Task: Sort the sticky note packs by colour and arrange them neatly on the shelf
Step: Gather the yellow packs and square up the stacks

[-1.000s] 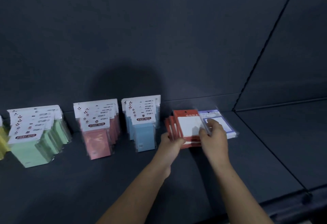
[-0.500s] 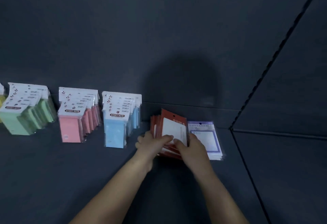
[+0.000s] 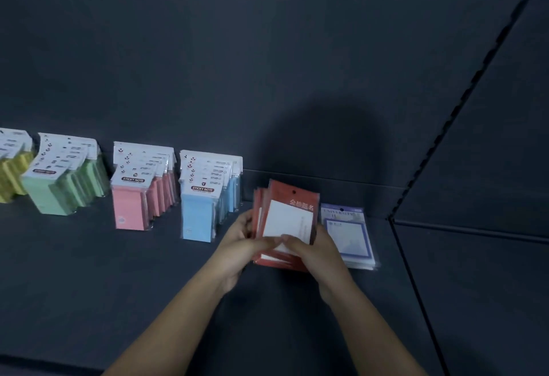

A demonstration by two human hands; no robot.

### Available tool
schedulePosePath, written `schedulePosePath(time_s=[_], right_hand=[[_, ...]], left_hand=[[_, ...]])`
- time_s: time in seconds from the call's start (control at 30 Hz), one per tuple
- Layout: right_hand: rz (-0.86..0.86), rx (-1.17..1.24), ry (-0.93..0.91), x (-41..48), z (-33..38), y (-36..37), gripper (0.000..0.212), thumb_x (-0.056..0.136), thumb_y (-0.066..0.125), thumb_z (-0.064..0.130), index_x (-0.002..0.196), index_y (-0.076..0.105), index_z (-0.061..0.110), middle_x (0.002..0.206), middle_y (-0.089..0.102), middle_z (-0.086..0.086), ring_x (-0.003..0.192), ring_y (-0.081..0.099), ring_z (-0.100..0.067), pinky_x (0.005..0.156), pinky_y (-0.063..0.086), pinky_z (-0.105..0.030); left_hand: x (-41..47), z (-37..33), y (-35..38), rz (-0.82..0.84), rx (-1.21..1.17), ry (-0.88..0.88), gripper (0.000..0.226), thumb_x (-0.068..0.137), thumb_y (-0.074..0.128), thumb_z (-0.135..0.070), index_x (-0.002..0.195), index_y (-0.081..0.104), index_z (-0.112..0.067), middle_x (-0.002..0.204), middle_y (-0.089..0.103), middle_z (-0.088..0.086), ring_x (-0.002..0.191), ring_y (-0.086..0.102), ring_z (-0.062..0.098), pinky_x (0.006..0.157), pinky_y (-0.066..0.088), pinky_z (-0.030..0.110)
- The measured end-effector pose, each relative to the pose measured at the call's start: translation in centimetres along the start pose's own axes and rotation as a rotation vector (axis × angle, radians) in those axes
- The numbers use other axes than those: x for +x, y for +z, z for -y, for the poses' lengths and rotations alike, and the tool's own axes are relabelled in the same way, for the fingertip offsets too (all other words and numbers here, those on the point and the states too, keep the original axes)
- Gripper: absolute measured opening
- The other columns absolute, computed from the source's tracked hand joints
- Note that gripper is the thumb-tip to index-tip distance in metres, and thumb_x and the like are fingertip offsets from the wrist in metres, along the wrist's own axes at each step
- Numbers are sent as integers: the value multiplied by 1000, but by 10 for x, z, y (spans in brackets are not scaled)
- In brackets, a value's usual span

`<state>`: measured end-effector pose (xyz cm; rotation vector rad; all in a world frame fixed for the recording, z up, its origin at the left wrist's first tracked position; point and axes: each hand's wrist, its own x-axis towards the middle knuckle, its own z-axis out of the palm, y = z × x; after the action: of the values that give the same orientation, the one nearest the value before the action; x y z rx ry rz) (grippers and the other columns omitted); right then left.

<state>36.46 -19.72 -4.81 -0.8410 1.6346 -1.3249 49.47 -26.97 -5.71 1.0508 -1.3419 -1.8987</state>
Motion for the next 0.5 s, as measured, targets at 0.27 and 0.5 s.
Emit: schedulePosePath(time_s=[0.27, 0.5], right_hand=[[25, -73, -240, -9, -6, 12, 72, 71, 75, -6, 122, 40, 31, 113, 61, 9, 99, 61, 3, 81, 51, -16], [48, -93, -299, -13, -17, 23, 87, 78, 65, -11, 141, 19, 26, 129, 50, 10, 113, 52, 6, 89, 43, -10]], left_hand=[[-19, 6, -23, 136, 204, 296, 89, 80, 64, 10, 145, 18, -28, 132, 52, -7, 118, 53, 1, 92, 46, 16], [-20, 16, -18, 80, 241, 401, 89, 69, 60, 0, 142, 16, -28, 138, 42, -11, 123, 46, -5, 95, 40, 10]])
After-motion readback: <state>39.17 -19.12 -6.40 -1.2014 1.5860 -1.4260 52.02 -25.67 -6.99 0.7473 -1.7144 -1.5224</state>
